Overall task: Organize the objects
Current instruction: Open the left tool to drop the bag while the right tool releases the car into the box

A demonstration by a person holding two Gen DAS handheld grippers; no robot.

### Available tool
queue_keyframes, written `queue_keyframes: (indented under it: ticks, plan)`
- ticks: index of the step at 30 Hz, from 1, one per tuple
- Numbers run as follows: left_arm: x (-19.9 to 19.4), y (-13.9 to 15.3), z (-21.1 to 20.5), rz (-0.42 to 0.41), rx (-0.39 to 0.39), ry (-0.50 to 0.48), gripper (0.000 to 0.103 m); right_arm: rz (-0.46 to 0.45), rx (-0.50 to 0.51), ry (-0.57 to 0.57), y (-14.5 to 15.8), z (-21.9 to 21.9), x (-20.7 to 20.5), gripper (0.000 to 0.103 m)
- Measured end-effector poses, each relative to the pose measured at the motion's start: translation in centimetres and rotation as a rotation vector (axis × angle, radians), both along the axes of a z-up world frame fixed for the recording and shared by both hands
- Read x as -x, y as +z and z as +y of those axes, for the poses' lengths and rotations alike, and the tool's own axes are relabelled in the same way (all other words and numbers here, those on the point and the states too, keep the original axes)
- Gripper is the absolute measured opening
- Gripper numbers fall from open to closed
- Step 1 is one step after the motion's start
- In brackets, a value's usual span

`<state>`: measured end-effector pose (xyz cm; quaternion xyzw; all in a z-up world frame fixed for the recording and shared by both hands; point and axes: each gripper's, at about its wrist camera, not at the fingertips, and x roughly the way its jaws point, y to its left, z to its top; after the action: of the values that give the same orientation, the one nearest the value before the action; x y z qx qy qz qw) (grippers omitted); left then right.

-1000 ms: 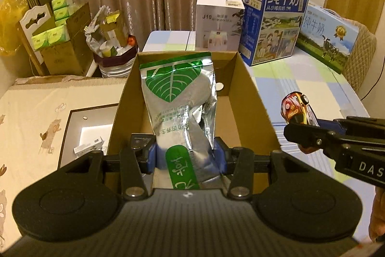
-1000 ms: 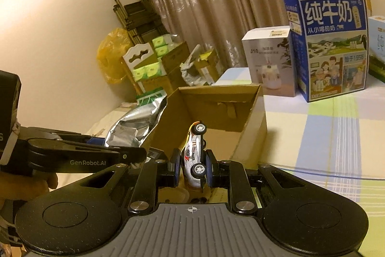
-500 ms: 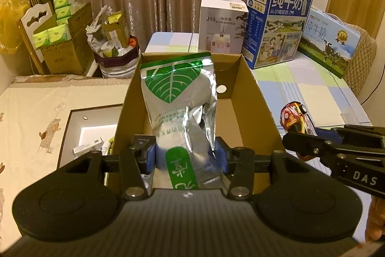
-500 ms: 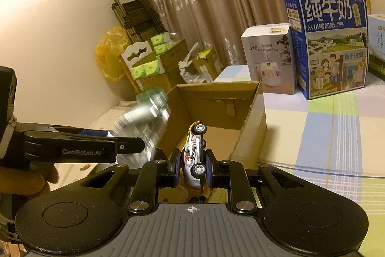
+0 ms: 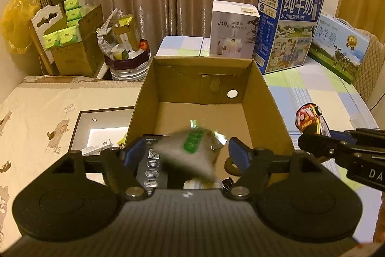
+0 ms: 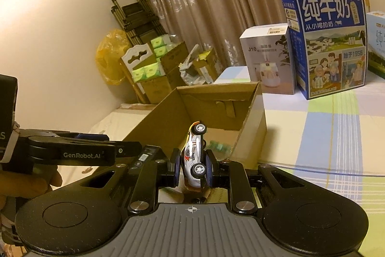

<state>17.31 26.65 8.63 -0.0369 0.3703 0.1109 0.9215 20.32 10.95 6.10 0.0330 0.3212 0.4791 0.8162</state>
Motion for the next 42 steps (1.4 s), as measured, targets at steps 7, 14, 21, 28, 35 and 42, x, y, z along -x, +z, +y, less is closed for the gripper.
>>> queue_keyframes:
  ticks: [7,14,21,28,35,42]
  plan:
    - [0.1,-0.3,0.2,0.014,-0.005,0.012,0.072,0.0,-0.001,0.011,-0.1,0.4,0.1,0.017]
    - [0.1,-0.4,0.2,0.015,-0.003,0.009,0.072,-0.001,-0.001,0.018,-0.2,0.6,0.2,0.017]
    - [0.1,-0.5,0.2,0.015,-0.002,0.011,0.072,-0.001,-0.007,0.029,-0.2,1.0,0.2,0.017]
    - [0.4,-0.6,0.7,0.014,-0.001,0.022,0.072,-0.02,-0.025,0.032,-0.4,1.5,0.0,0.018]
    - [0.4,-0.7,0.9,0.016,0.002,0.022,0.072,-0.032,-0.11,0.028,-0.3,1.1,-0.6,0.067]
    - [0.6,-0.9,1.1,0.016,0.004,0.031,0.072,-0.05,-0.098,0.007,0.1,0.4,-0.7,0.067]
